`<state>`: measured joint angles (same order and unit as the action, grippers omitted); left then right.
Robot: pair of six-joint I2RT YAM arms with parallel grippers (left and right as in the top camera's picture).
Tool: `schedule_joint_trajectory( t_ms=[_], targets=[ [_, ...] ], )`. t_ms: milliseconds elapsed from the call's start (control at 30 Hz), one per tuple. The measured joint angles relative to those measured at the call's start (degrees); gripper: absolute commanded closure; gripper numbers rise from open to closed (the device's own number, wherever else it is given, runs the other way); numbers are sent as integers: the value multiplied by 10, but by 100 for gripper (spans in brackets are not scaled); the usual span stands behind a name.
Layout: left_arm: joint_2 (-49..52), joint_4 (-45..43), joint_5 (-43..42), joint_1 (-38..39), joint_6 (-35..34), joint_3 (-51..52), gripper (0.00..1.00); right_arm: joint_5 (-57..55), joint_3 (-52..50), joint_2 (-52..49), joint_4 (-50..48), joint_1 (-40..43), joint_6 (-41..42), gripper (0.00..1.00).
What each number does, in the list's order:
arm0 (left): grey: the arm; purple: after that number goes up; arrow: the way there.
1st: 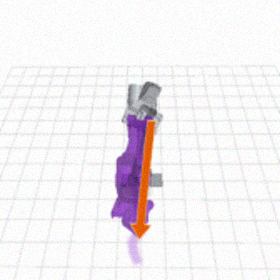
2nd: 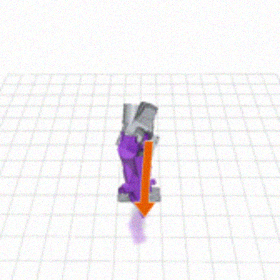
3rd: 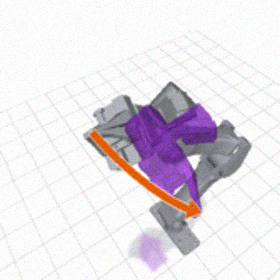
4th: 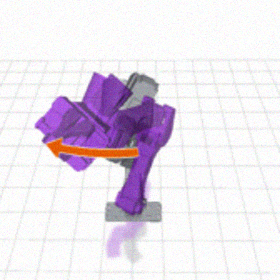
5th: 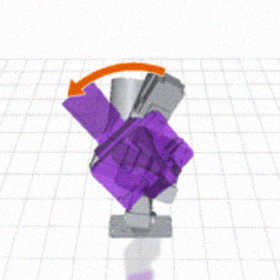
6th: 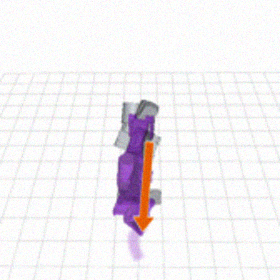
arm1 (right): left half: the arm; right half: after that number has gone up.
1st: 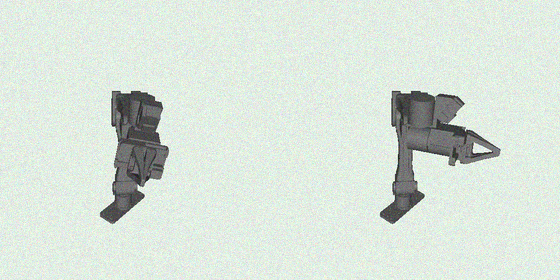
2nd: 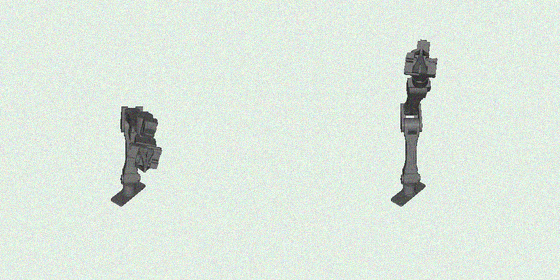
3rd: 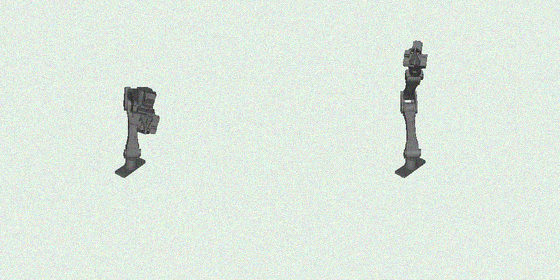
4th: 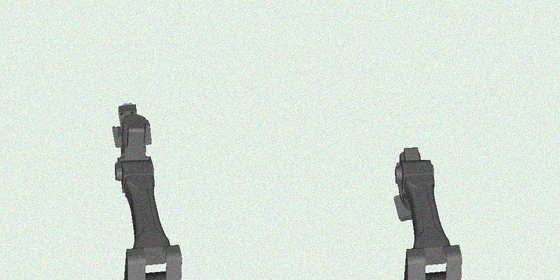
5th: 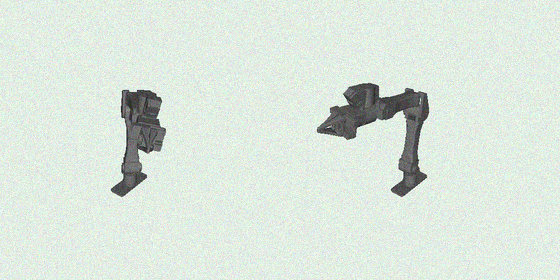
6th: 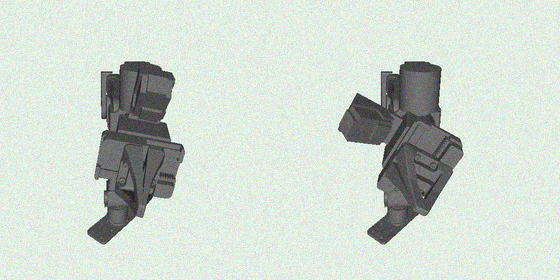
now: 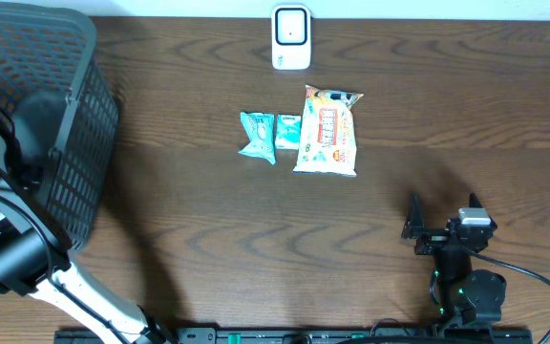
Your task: Scan the item barcode
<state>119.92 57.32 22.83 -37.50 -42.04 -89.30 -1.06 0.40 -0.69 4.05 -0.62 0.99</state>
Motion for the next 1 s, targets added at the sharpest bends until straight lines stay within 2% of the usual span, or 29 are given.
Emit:
schedule_joint_trajectory(
  t_ms=[67, 233, 367, 467, 500, 900, 933, 967, 1000],
  targets=[
    [-3, -12, 6, 0, -3, 10, 17, 0, 0, 0, 0, 0, 0, 1],
    [-4, -33, 15, 0, -7, 24, 46, 0, 0, 0, 0, 0, 0, 1],
    [-4, -31, 18, 0, -4, 28, 60, 0, 0, 0, 0, 0, 0, 1],
    [-4, -33, 24, 1, -5, 28, 86, 0, 0, 0, 0, 0, 0, 1],
    [-5, -33, 27, 3, -2, 26, 92, 0, 0, 0, 0, 0, 0, 1],
    [-9, -19, 19, 5, -1, 20, 92, 0, 0, 0, 0, 0, 0, 1],
    [-10, -18, 17, 4, -2, 20, 78, 0, 0, 0, 0, 0, 0, 1],
    [-11, -16, 15, 4, 0, 20, 57, 0, 0, 0, 0, 0, 0, 1],
    [-12, -12, 10, 3, 0, 20, 26, 0, 0, 0, 0, 0, 0, 1]
  ],
)
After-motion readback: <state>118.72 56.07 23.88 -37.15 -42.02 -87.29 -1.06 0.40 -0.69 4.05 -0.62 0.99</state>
